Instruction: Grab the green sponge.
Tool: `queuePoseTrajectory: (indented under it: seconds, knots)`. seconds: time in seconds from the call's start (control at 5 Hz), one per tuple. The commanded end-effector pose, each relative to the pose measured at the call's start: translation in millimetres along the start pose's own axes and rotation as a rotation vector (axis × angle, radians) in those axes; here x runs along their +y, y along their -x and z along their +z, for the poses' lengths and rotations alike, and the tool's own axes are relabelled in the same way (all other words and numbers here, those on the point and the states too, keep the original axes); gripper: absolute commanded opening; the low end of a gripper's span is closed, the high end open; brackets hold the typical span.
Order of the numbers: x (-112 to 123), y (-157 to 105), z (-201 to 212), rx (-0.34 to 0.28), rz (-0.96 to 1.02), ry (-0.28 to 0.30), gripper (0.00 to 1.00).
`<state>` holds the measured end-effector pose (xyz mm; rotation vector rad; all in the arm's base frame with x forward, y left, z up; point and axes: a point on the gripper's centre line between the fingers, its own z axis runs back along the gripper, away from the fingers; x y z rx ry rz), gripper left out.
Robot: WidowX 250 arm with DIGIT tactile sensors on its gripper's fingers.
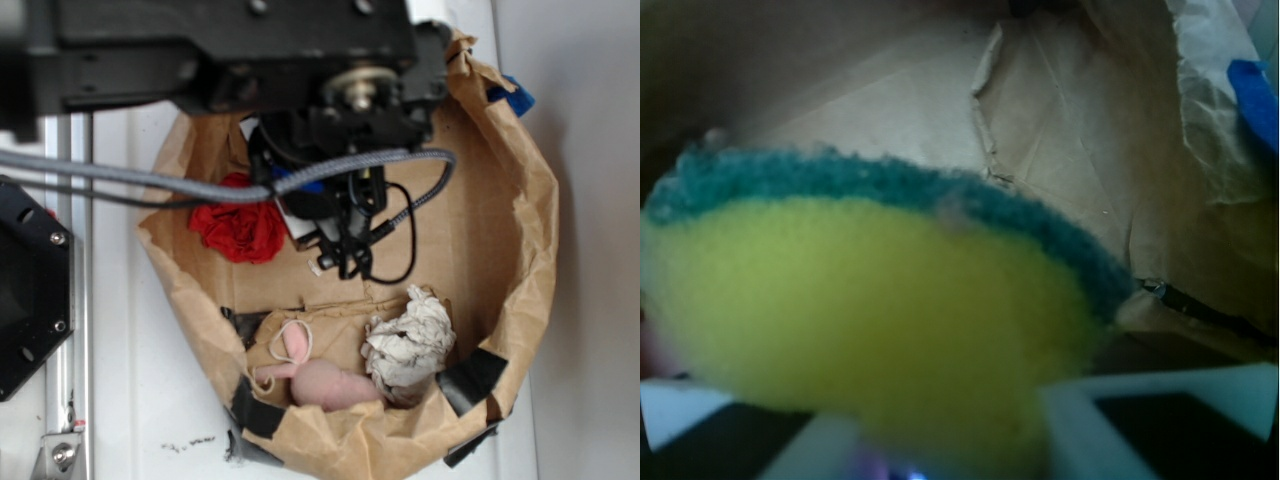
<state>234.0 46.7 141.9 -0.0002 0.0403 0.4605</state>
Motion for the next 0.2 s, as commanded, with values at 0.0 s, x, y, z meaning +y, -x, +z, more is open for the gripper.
queuePoseTrajectory:
  seconds: [0.0]
  knots:
    - [16.3, -7.3, 23.9, -0.088, 0.025, 0.029, 0.00]
